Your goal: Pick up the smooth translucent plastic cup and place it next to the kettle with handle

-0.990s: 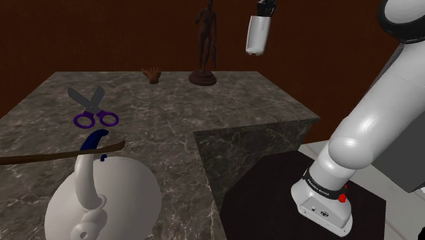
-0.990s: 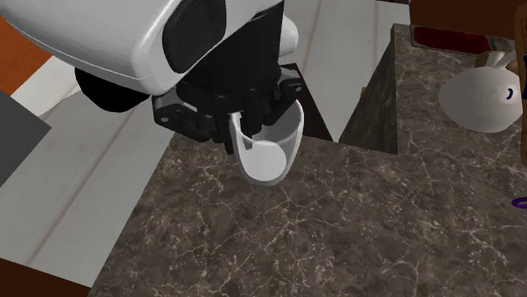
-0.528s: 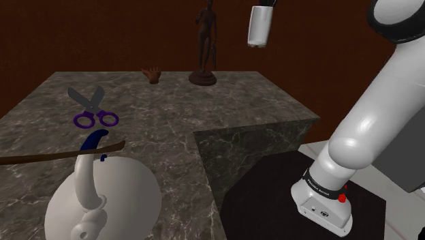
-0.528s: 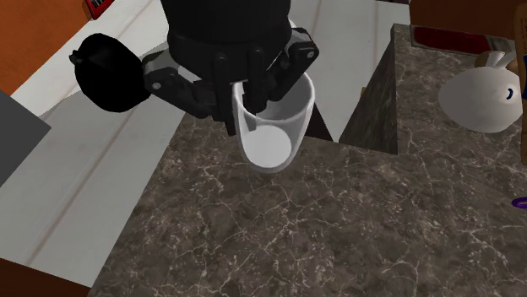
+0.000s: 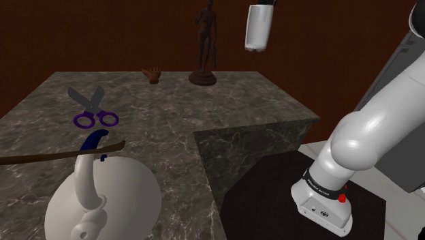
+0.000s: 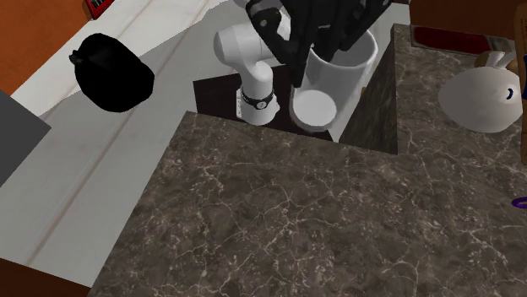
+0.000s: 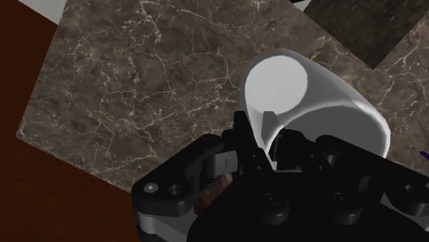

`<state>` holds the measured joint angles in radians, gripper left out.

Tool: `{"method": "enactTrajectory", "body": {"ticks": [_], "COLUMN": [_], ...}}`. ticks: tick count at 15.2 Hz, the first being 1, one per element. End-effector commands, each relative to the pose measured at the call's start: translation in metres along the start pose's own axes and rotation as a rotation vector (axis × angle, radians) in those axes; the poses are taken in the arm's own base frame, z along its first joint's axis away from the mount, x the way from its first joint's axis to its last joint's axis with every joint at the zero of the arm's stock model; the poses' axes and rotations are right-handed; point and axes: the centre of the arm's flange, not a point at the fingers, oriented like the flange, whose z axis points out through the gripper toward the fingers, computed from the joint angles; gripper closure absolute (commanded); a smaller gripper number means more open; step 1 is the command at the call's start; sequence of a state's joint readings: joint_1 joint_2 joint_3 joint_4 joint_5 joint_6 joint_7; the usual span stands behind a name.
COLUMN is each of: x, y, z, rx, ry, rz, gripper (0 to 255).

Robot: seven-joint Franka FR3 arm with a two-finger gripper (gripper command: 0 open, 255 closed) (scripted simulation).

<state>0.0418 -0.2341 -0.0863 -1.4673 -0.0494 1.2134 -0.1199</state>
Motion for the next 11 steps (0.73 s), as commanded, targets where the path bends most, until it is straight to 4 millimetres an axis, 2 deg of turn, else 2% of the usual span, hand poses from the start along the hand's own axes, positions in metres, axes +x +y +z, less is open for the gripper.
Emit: {"method": "enactTrajectory", "body": {"ticks": [1,11], "x": [-0.012,-0.065], "y": [-0.025,-0.145], "z": [0.001,-0.001], "rx": [-0.001,-0.001], "ry": [0.000,0.000], "rz": [0.001,0.001], "gripper": [255,255]}}
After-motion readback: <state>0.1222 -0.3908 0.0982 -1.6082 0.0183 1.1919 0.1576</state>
